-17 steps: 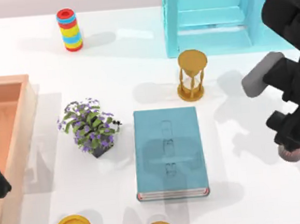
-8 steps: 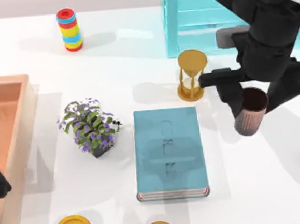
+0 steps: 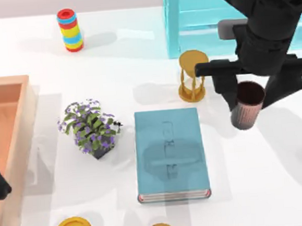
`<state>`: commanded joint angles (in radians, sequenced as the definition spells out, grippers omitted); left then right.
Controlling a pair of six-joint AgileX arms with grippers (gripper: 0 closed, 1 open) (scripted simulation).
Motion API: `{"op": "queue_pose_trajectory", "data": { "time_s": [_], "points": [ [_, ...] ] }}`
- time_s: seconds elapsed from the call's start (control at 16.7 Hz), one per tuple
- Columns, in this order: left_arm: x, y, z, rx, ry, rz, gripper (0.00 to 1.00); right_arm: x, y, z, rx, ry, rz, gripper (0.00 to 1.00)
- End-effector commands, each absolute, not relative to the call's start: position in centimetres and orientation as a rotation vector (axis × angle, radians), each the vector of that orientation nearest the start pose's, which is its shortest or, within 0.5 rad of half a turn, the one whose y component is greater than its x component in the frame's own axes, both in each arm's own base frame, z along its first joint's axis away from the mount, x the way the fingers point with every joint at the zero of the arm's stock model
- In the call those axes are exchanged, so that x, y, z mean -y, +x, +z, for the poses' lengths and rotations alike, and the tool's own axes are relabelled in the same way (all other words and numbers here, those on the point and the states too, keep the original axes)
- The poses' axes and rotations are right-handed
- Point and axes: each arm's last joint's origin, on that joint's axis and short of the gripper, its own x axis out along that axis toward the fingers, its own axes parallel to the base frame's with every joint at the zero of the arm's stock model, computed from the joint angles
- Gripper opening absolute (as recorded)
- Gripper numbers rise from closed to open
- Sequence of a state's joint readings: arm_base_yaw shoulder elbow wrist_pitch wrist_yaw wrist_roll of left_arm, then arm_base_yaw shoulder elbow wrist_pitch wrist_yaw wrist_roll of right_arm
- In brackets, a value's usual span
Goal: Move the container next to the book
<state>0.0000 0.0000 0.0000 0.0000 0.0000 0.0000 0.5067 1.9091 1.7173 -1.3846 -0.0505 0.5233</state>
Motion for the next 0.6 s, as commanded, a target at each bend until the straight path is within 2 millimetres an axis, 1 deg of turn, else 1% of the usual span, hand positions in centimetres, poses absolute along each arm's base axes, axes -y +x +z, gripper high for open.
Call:
{"op": "queue_pose_trajectory", "data": {
  "time_s": [0.12, 0.18, 0.42, 0.54, 0.6],
  "points": [
    [0.1, 10.6, 16.0, 0.000, 0.000, 0.000, 1.00, -18.2, 31.7, 25.8, -1.602, 0.044, 0.021, 0.00],
    [0.1, 10.6, 16.0, 0.000, 0.000, 0.000, 1.00, -18.2, 31.7, 25.0, -1.606, 0.042, 0.017, 0.00],
    [0.1, 10.6, 16.0, 0.000, 0.000, 0.000, 1.00, -18.5, 31.7, 21.0, -1.600, 0.039, 0.026, 0.00],
    [0.1, 10.6, 16.0, 0.000, 0.000, 0.000, 1.00, -18.5, 31.6, 19.9, -1.601, 0.040, 0.025, 0.00],
    [0.1, 10.6, 16.0, 0.000, 0.000, 0.000, 1.00, -18.5, 31.6, 19.7, -1.601, 0.040, 0.024, 0.00]
  ]
}}
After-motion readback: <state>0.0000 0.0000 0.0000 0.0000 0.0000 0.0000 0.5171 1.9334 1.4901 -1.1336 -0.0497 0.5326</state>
